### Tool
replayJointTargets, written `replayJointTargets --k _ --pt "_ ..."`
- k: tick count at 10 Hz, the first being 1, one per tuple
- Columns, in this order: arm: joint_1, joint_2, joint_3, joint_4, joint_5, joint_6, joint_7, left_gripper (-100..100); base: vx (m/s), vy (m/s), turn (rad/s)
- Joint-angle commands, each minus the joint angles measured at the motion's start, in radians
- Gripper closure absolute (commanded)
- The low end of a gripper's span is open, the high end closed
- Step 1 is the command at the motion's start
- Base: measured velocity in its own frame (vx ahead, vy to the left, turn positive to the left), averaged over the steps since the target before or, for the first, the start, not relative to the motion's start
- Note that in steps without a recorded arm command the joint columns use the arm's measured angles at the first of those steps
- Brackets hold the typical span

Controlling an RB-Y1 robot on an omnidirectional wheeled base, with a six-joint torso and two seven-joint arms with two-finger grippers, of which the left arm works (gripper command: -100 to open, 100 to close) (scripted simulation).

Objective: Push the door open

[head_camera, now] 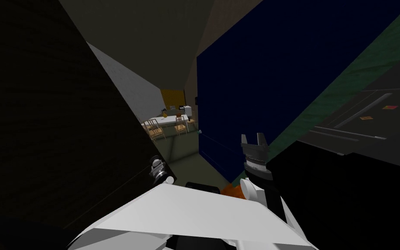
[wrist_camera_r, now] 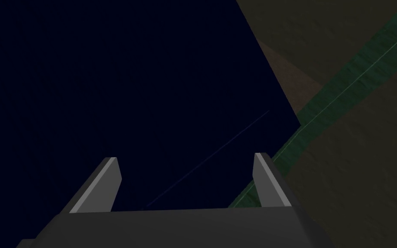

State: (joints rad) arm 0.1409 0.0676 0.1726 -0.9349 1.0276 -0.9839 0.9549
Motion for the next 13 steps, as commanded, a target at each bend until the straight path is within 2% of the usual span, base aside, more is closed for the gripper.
replayJointTargets --k 1,2,3,7,10,13 --pt "0.020 -0.007 0.023 -0.028 0.021 -0.005 -0.014 100 0.132 0.041 -0.065" --pt "0.015 -0.004 0.012 -0.017 0.011 -0.001 -0.007 100 0.060 0.023 0.000" --pt "0.009 0.000 0.033 -0.016 0.029 -0.021 -0.024 100 0.091 0.099 -0.011" --pt "-0.007 -0.007 0.070 -0.010 0.059 -0.059 -0.054 100 0.125 0.149 -0.008" --pt "-0.021 -0.027 0.104 -0.004 0.088 -0.094 -0.082 100 0.128 0.165 0.006" --pt "-0.037 -0.067 0.140 0.002 0.118 -0.132 -0.113 100 0.145 0.174 0.009"
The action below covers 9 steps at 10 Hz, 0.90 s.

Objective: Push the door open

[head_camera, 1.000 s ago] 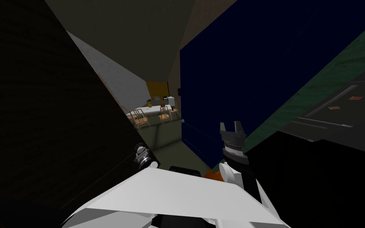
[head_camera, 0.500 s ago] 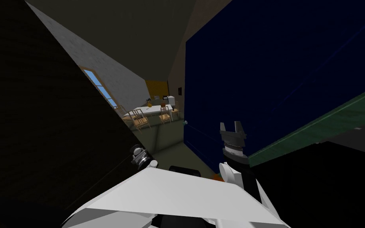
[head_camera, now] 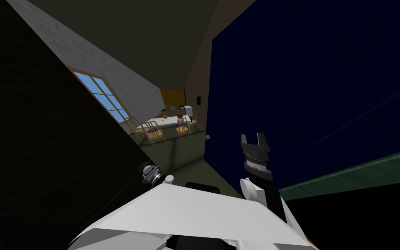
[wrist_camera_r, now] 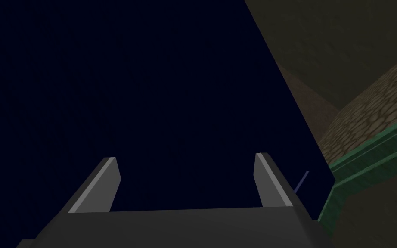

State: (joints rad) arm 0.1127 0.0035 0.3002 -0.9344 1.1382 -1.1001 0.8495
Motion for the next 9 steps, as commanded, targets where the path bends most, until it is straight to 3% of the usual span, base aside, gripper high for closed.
replayJointTargets --k 1,2,4,5,9 --pt "0.000 0.000 0.000 0.000 0.000 0.000 0.000 100 0.066 0.096 0.002" --pt "0.000 0.018 0.017 -0.002 0.018 -0.018 -0.009 100 0.090 0.096 0.018" --pt "0.001 0.025 0.026 -0.002 0.028 -0.026 -0.013 100 0.102 0.145 0.013" --pt "0.001 0.031 0.041 -0.003 0.045 -0.039 -0.019 100 0.096 0.108 0.023" --pt "0.003 0.024 0.079 -0.006 0.089 -0.074 -0.036 100 0.139 0.181 0.033"
